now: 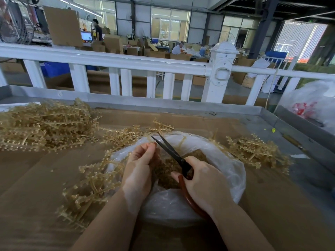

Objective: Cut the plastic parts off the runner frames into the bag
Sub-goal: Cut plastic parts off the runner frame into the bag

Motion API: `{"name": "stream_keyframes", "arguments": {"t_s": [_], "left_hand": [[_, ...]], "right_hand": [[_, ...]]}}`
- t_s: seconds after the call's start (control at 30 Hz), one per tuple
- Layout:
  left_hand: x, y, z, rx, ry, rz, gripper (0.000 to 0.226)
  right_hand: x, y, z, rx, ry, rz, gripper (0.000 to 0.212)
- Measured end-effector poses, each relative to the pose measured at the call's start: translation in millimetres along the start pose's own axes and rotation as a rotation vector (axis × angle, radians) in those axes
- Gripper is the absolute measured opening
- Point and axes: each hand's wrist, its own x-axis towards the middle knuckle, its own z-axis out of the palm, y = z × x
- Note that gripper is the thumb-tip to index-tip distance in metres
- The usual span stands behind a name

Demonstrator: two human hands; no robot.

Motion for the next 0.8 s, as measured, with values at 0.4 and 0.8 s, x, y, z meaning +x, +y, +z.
{"name": "stream_keyframes", "arguments": {"t_s": [0.4,0.8], "left_hand": [[3.0,-5.3,-4.2,0.085,0.017,0.025,0.006],[6.9,-5.0,-6.7,0.011,-0.004,0.03,0.015]], "right_hand": [[8.2,-7.3,-13.5,0.24,-0.02,-0.009,0.023],[-4.1,-6.2,7.8,-0.068,0.202,-0.072,0.042]]}}
